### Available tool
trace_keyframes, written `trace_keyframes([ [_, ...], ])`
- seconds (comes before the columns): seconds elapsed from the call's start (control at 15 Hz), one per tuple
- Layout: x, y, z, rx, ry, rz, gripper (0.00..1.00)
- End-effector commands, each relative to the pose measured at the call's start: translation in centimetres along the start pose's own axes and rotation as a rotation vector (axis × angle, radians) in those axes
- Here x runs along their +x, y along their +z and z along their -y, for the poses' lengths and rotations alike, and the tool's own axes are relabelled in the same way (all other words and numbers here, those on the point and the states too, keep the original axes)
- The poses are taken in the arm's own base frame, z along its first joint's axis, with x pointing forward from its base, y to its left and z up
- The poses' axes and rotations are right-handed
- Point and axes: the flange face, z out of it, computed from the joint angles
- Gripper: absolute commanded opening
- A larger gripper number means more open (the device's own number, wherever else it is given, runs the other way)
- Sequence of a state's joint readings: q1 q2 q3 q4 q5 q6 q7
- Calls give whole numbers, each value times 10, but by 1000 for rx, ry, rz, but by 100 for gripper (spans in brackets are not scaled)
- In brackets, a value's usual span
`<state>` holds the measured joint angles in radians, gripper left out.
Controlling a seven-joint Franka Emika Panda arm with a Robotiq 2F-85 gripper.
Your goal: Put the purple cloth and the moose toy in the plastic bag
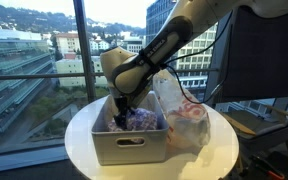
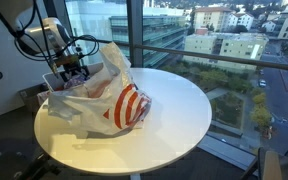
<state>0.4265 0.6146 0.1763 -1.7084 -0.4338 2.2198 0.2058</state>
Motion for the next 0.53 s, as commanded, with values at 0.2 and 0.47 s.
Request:
trace_keyframes([
  [0.2,8,-18,-4,20,30,26,29],
  [0.47,5,-37,-18,101,121,58,6],
])
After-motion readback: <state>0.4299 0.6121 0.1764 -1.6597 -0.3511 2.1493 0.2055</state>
